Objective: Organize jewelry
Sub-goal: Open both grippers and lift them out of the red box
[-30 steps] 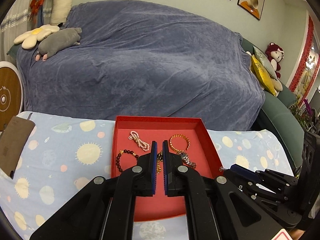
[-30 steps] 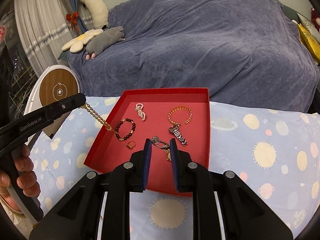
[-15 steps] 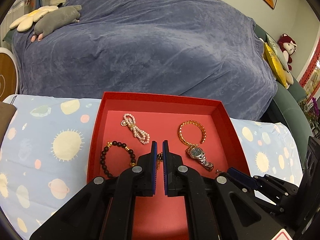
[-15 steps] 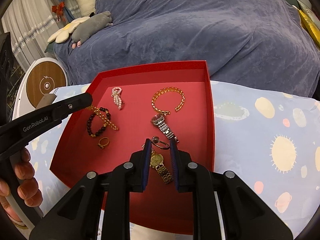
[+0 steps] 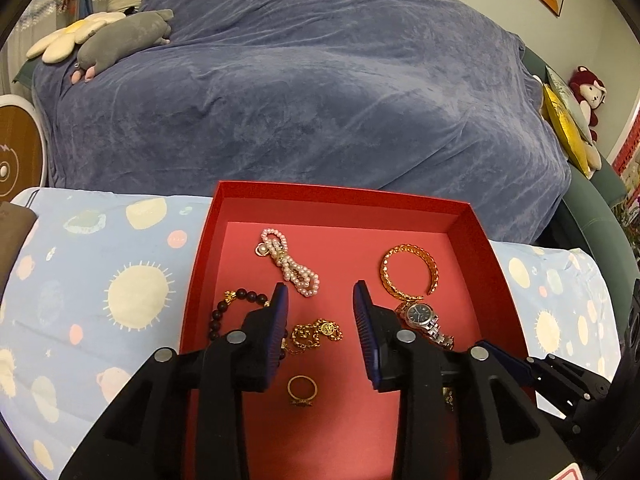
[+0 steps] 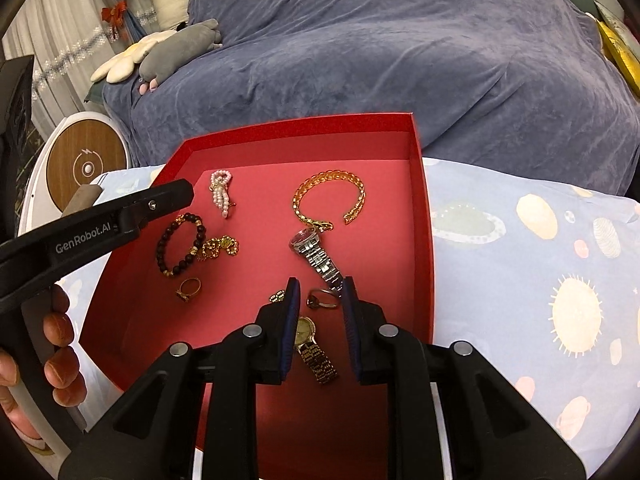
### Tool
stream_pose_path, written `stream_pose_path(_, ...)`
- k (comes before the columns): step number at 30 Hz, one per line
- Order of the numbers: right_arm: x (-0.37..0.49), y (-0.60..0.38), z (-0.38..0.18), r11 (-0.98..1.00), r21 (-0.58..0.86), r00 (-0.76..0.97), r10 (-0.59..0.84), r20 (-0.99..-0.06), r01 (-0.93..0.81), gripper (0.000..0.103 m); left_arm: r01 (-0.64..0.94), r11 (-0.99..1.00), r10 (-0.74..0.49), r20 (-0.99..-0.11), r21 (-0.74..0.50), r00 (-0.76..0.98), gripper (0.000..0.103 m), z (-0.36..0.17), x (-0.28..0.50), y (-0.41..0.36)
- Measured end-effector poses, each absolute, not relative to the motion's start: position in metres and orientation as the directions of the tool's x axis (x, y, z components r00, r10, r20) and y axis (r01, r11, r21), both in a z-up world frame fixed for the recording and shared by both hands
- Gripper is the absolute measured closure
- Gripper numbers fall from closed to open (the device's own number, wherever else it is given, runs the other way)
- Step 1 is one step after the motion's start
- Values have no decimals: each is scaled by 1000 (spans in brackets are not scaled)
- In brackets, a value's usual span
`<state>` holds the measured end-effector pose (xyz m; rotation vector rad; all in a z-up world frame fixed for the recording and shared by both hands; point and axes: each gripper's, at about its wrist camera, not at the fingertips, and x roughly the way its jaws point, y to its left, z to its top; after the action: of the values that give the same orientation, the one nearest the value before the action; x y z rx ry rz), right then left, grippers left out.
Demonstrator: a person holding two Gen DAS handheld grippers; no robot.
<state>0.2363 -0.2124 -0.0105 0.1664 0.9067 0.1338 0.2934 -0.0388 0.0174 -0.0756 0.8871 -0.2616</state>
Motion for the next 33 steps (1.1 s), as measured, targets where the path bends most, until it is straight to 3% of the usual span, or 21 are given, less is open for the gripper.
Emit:
stream_pose_path(11, 199, -227, 34, 977, 208, 664, 185, -724, -46, 79, 188, 963, -268, -724, -191, 636, 69, 46, 258, -16)
stream_pose_path(14, 182, -225, 45, 976, 211, 674, 193, -713, -57, 79, 189, 964, -266, -714, -187, 648, 62, 56, 240, -11)
stream_pose_path(20, 146, -211, 59, 975, 200, 677, 209, -706, -93, 79, 199, 965, -262, -708, -173, 656, 62, 71, 204, -3)
stream_pose_path(33, 73, -192, 43, 975, 194, 651, 215, -728, -106, 79, 123, 988, -148, -743, -89, 653, 55, 50, 124, 25)
